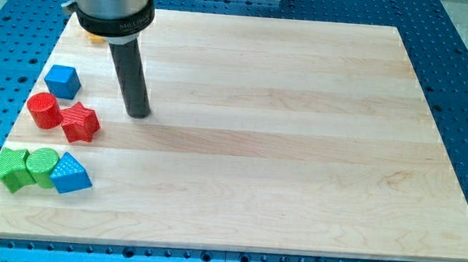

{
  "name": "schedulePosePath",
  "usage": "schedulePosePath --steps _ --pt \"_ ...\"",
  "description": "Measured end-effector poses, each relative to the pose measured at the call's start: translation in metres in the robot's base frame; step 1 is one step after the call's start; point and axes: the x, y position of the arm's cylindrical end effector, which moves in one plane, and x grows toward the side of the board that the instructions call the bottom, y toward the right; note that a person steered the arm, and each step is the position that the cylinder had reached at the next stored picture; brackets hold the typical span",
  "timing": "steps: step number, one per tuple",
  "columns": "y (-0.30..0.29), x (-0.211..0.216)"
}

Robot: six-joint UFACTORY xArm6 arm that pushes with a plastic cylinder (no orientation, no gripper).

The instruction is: Push the red star into the green star

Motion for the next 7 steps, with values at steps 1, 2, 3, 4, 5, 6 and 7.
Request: schedulePosePath --steps 1,2,3,4,5,6,7 --pt "-0.043 0.029" --pt "-0.062 0.047" --pt "-0.073 0.051" --pt "-0.078 0.051" --pt "-0.083 0.058" --pt "-0.091 0.059" --pt "-0.044 0.061"
